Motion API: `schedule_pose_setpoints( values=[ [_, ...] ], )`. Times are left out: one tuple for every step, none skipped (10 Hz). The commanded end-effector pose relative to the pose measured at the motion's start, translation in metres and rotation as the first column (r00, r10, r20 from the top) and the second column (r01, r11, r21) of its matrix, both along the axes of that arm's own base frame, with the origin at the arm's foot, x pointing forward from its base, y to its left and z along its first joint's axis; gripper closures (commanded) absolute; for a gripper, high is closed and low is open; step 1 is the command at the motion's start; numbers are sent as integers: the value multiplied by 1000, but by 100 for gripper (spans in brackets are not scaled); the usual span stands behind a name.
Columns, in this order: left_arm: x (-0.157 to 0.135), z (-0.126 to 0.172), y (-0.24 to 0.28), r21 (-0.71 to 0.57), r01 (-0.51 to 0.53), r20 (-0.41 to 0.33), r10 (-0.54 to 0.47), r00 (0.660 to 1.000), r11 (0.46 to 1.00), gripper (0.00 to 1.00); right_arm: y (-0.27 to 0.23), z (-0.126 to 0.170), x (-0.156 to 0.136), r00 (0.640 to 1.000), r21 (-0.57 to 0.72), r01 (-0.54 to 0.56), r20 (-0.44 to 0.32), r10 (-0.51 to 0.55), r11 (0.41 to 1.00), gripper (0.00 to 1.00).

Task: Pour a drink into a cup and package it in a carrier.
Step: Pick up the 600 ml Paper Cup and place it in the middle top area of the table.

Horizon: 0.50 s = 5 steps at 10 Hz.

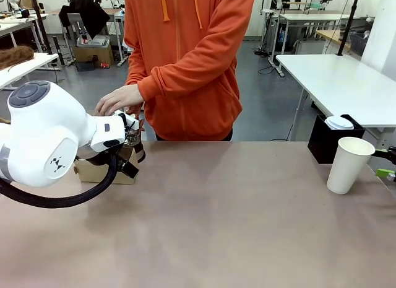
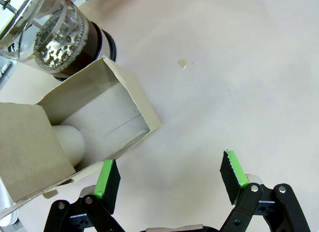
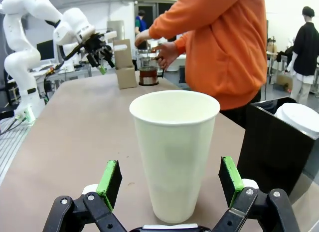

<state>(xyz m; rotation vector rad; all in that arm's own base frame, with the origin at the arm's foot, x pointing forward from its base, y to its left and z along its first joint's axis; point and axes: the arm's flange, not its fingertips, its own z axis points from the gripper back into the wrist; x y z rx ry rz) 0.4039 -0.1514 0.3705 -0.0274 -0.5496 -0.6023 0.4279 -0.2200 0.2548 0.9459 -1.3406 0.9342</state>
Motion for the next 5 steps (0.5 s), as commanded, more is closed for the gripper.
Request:
schedule_pose_setpoints(
  values=[
    [0, 0, 0, -1, 0, 0, 0, 1000, 1000, 0, 20, -1, 6, 999, 0, 25, -33, -25, 1000, 0],
    [0, 0, 0, -1, 0, 0, 0, 1000, 1000, 0, 27, -6, 8, 998, 8, 39, -53, -39, 999, 0],
    [0, 0, 0, -1, 0, 0, 0, 1000, 1000, 0, 31, -11, 10, 996, 12, 56, -67, -55, 998, 0],
    [0, 0, 0, -1, 0, 0, 0, 1000, 1000, 0, 36, -14, 13, 995, 16, 72, -73, -71, 997, 0],
    [0, 0, 0, -1, 0, 0, 0, 1000, 1000, 0, 41, -15, 15, 994, 25, 70, -80, -68, 997, 0]
  ],
)
